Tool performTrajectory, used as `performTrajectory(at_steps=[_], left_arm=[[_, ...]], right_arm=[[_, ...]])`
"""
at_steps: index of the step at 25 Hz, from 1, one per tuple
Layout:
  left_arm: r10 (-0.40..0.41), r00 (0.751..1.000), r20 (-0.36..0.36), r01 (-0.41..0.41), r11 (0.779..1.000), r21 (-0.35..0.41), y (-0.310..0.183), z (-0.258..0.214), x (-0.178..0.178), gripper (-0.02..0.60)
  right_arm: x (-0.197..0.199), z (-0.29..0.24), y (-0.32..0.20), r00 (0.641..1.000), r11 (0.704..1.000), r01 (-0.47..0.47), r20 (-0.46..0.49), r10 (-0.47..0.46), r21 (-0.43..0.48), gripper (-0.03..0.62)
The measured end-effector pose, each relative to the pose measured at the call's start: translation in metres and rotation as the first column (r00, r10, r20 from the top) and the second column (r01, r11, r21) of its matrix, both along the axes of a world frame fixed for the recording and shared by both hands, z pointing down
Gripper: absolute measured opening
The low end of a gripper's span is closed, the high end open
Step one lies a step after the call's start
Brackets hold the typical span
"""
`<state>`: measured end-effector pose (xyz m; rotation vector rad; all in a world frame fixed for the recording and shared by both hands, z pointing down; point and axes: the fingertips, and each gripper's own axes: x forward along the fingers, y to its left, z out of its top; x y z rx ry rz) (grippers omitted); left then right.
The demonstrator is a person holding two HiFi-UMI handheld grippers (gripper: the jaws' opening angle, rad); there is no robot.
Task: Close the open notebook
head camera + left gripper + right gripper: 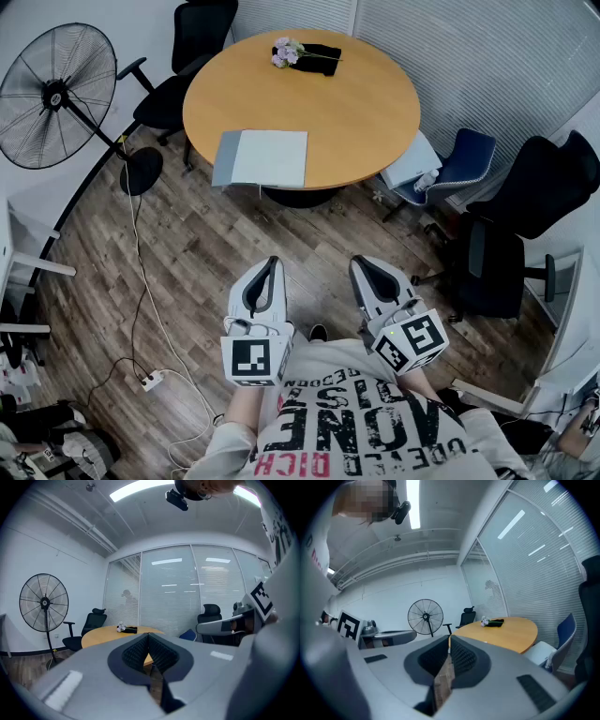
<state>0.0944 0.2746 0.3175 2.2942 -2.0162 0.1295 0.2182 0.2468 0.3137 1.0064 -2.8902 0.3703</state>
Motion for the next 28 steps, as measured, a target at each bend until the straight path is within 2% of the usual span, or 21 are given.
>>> performTrajectory(at_steps=[5, 8, 9, 10, 20, 28], left_arm=[[-0.022, 0.999, -0.031, 0.022, 1.000, -0.001, 0.008, 0.007, -0.001, 0.012], [0.002, 0.999, -0.046, -0.003, 1.000, -0.009, 0.011, 0.009, 0.000, 0.019], [0.017, 0.998, -0.056, -0.017, 1.000, -0.014, 0.012, 0.010, 0.001, 0.094], [0.027, 0.997, -0.066, -0.028, 0.999, -0.015, 0.014, 0.009, 0.002, 0.133], [0.027, 0.997, -0.076, -0.027, 1.000, 0.010, 0.021, 0.005, 0.003, 0.132], [0.031, 0.994, -0.100, -0.030, 0.999, 0.010, 0.011, 0.004, -0.001, 0.106]], right_arm=[[-0.007, 0.004, 0.006, 1.000, 0.999, 0.031, -0.006, -0.031, 0.008, 0.020], [-0.012, 0.003, 0.010, 0.999, 0.999, 0.050, -0.013, -0.050, 0.013, 0.020], [-0.014, 0.003, 0.012, 0.998, 0.998, 0.057, -0.014, -0.057, 0.016, 0.020], [-0.015, 0.002, 0.014, 0.998, 0.998, 0.063, -0.012, -0.063, 0.019, 0.020], [-0.012, 0.003, 0.023, 0.996, 0.996, 0.084, -0.001, -0.084, 0.018, 0.020], [-0.019, 0.008, 0.018, 0.996, 0.996, 0.091, -0.019, -0.091, -0.008, 0.020]])
